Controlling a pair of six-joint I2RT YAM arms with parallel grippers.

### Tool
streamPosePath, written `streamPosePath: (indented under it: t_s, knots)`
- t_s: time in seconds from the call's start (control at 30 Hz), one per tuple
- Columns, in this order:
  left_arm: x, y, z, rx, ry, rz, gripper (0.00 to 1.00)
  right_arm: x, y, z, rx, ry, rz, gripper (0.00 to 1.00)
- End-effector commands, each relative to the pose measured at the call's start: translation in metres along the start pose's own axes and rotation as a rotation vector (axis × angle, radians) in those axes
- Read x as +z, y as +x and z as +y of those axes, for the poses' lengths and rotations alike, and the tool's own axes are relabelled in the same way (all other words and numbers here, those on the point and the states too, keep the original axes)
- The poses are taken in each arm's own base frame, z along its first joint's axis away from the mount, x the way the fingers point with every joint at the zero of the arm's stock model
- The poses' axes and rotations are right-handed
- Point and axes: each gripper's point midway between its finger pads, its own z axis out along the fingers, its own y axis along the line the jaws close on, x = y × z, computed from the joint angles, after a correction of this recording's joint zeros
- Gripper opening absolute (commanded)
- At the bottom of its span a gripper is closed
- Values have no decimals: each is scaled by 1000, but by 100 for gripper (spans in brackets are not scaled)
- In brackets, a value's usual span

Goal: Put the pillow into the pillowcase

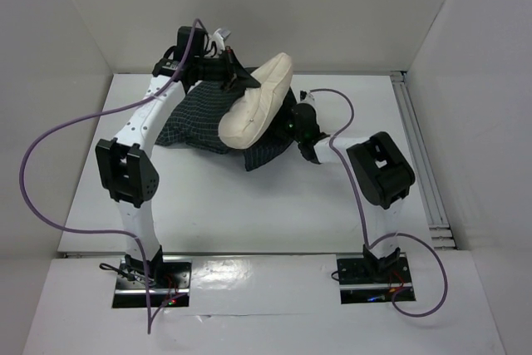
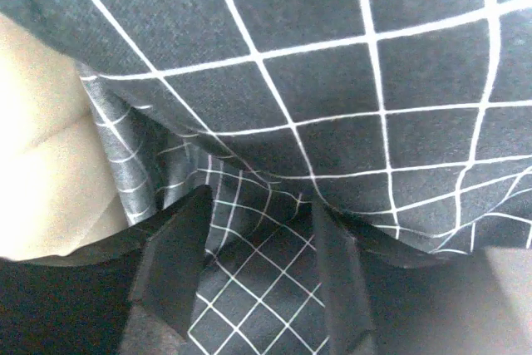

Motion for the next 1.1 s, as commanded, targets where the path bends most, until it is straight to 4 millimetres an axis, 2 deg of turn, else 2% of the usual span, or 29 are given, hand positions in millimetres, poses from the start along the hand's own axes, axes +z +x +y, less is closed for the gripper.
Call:
streamPosePath:
  t_s: [0.0,0.07,0.1,0.13,0.17,0.23,0.3,0.33,0.37,0.4,0.43,0.5,0.57,0.6,0.67,0.7,0.77,0.87,0.9,0.93,1.0,1.03,1.07]
  knots:
    - [-30,-4,-51,67,125,-38,0,-19,-28,35,33,-104,-108,61]
    - [-32,-7,-49,64,121,-46,0,-27,-28,35,34,-109,-112,61]
    - [-31,-6,-46,57,117,-42,0,-32,-31,47,31,-133,-119,61]
    - [-32,-5,-47,58,123,-35,0,-32,-30,42,32,-119,-124,61]
    - [-32,-5,-47,58,123,-35,0,-34,-33,50,32,-126,-137,61]
    - [-34,-5,-52,72,131,-43,0,-25,-31,42,12,-79,-123,61]
    - [-33,-4,-48,55,127,-37,0,-16,-36,46,13,-80,-135,61]
    - [-35,-2,-49,55,127,-37,0,-9,-31,40,12,-66,-124,61]
    - [-34,-2,-47,55,127,-37,0,-4,-38,49,13,-84,-138,61]
    - [-34,-2,-47,55,127,-37,0,2,-38,49,13,-77,-133,61]
    - [-34,0,-49,55,135,-27,0,13,-28,34,20,-25,-104,61]
    - [-32,1,-47,48,143,-20,0,21,-33,33,21,-12,-127,60]
    - [-33,3,-47,46,142,-20,0,30,-24,28,40,14,-109,51]
    - [-32,3,-45,36,142,-19,0,31,-29,25,40,39,-132,45]
    - [-36,4,-51,50,156,-20,0,33,-26,14,47,78,-132,34]
    - [-38,1,-49,48,153,-28,0,33,-29,8,46,105,-154,32]
    - [-38,1,-49,48,153,-28,0,31,-21,-1,37,154,-142,32]
    - [-39,2,-50,48,153,-28,0,32,-17,-10,33,182,-133,36]
    - [-39,2,-50,48,153,-28,0,34,-14,-13,32,189,-128,34]
    - [-42,-2,-48,52,154,-40,0,34,-14,-13,32,190,-128,20]
    - [-41,-1,-45,45,150,-36,0,29,-15,-13,32,190,-128,8]
    - [-41,-1,-45,45,150,-36,0,25,-10,-19,30,202,-119,0]
    - [-39,1,-42,37,145,-31,0,18,-16,-14,31,196,-134,0]
